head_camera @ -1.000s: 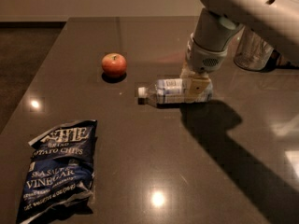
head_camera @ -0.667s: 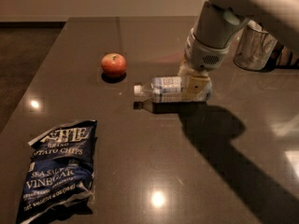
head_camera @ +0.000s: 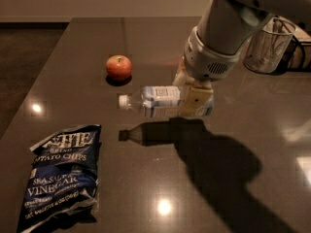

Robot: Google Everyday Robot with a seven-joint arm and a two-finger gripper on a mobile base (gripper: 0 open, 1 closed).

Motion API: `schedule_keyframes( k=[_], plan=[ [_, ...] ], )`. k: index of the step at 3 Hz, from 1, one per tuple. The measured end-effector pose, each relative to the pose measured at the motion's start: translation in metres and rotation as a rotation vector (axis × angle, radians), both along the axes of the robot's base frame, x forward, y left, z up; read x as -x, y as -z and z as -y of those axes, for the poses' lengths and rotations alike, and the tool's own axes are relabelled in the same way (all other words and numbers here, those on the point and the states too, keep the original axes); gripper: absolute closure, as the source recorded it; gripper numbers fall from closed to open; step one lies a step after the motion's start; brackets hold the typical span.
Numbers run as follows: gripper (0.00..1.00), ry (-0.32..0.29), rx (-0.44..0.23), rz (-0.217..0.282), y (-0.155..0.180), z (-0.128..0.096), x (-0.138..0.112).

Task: Move blue plastic bottle near blue chip bag

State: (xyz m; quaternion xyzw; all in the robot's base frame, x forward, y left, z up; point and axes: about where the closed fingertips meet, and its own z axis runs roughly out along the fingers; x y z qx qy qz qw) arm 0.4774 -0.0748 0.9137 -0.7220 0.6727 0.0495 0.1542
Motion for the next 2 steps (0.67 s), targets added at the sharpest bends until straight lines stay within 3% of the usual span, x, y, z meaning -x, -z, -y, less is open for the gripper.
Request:
schedule_keyframes(
  k=[1,2],
  plan=[
    [1.0,-0.026,-0.013,-0.024,0.004,-0.015,0.031],
    [0.98,-0.018,0.005,-0.069,0.03,-0.028,0.054]
  ],
)
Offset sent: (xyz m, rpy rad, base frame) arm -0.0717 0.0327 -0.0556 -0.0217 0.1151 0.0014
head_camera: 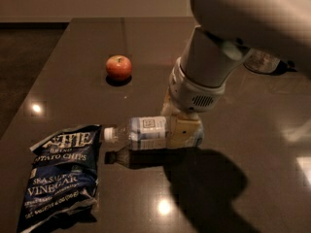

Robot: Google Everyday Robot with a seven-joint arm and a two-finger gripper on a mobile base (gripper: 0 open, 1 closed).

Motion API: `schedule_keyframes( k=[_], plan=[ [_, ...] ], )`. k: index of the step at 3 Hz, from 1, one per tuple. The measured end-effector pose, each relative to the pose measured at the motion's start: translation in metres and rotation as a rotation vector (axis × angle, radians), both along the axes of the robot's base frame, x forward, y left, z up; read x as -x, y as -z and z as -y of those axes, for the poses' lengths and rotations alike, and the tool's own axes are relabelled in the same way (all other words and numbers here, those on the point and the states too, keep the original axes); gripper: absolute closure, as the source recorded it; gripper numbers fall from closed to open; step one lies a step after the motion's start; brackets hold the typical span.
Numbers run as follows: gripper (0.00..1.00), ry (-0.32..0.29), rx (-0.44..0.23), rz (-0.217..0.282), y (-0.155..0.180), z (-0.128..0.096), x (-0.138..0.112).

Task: Move blue plastic bottle near blue chip bag

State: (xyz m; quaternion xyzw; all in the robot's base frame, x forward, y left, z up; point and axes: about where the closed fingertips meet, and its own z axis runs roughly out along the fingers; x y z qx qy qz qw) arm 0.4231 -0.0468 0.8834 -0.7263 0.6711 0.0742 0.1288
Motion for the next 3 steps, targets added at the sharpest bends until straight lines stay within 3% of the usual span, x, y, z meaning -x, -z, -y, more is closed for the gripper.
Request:
schedule_keyframes(
  k=[2,3],
  plan=[
    [0.53,-0.003,-0.005,-0.05,0.023,-0.022,0.018],
    [0.3,-0.004,-0.004,-0.046,0.022,-0.023,0.018]
  ],
)
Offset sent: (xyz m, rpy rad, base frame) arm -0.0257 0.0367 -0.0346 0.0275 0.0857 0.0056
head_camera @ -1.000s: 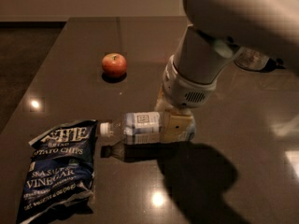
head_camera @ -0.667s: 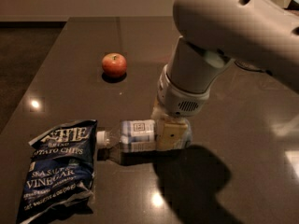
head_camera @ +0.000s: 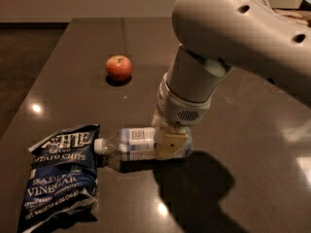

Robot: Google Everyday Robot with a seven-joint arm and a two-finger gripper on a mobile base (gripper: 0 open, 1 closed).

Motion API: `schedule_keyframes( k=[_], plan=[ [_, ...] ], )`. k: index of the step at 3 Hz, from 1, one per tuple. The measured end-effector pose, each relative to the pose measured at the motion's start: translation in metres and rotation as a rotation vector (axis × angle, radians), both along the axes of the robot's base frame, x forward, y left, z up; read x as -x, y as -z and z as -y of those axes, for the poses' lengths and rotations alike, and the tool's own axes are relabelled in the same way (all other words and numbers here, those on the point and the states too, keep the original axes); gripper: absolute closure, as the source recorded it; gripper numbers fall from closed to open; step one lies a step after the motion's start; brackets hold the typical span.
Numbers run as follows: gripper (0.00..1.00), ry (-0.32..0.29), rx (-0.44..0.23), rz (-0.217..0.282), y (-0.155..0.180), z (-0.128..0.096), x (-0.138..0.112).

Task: Move blue plastic bottle near blue chip bag

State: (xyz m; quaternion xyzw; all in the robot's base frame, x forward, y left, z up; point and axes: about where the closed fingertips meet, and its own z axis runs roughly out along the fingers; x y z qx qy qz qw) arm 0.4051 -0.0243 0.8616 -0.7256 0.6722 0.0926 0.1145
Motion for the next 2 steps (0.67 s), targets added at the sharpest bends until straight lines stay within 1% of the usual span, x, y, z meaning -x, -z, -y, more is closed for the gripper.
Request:
schedule_keyframes(
  k=[1,2],
  plan=[
    [0.06,-0.002,0.0,0.002,-0.0006,-0.0009,0.0004],
    [0.0,-0.003,0.0,0.004,-0.001,-0.0015,0.0006]
  ],
)
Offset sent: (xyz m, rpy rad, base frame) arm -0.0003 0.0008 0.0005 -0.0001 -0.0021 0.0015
